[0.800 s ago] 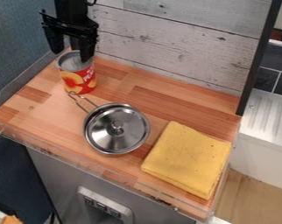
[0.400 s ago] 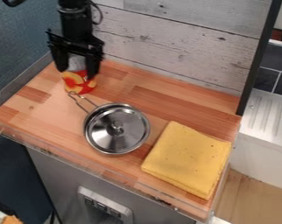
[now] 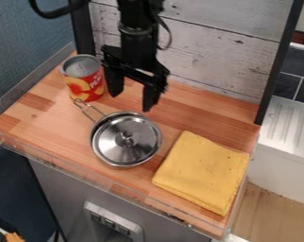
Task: Move the yellow cloth to the upper right of the table
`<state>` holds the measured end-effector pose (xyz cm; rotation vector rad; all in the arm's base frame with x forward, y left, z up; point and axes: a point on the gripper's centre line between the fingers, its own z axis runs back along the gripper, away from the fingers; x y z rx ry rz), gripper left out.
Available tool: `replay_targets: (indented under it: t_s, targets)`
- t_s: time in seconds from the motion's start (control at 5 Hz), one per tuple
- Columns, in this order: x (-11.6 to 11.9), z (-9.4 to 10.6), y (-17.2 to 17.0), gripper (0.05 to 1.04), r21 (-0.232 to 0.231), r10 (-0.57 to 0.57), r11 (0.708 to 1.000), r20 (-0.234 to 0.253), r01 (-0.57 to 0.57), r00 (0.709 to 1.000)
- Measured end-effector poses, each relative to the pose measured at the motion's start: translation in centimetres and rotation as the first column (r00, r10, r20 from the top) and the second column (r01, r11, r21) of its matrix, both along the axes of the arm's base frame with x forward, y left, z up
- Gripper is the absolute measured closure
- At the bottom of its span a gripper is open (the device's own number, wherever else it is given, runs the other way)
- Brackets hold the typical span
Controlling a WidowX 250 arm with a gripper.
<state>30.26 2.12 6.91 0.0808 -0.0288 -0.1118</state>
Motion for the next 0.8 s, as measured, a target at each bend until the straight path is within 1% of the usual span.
replay_targets:
  t_s: [0.2,0.4,0.6,0.8]
  targets:
    - [-2.5,-1.4,-5.5,0.083,0.023,-0.098,0.995,-0.011,0.098,0.995]
    - [-3.3,-2.1,-9.7,0.083,0.033,-0.106,0.994,-0.002,0.106,0.994]
    - [-4.1,-3.1,-12.5,0.083,0.026,-0.156,0.987,-0.008,0.157,0.988]
    - [-4.3,-4.6,-13.2,0.083,0.004,-0.111,0.994,-0.031,0.111,0.993]
